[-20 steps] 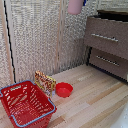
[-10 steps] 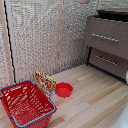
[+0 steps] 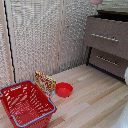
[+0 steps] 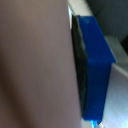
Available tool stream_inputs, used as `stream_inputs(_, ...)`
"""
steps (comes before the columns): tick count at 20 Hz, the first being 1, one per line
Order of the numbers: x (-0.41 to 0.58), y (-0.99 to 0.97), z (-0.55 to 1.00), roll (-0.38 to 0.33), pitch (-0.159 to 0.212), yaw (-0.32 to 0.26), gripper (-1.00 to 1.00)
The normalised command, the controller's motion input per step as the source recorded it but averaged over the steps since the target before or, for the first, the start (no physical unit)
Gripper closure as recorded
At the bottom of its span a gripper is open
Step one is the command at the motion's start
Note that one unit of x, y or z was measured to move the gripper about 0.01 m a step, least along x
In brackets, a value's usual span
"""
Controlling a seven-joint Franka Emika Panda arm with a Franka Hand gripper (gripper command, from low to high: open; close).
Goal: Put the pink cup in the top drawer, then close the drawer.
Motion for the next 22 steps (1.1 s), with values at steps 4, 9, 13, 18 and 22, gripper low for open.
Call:
stream_inputs(4,0.0,-0.81,0.24,-0.034,0.137,0.0,1.0)
stream_inputs(9,0.006,-0.5,0.0,-0.071,0.132,0.002,1.0)
stream_inputs(13,0.002,-0.33,-0.14,-0.133,0.084,0.003,1.0)
stream_inputs(18,0.0,-0.13,-0.36,-0.117,0.017,0.002,1.0)
stream_inputs(22,0.0,0.09,-0.2,-0.003,0.074,0.049,-1.0)
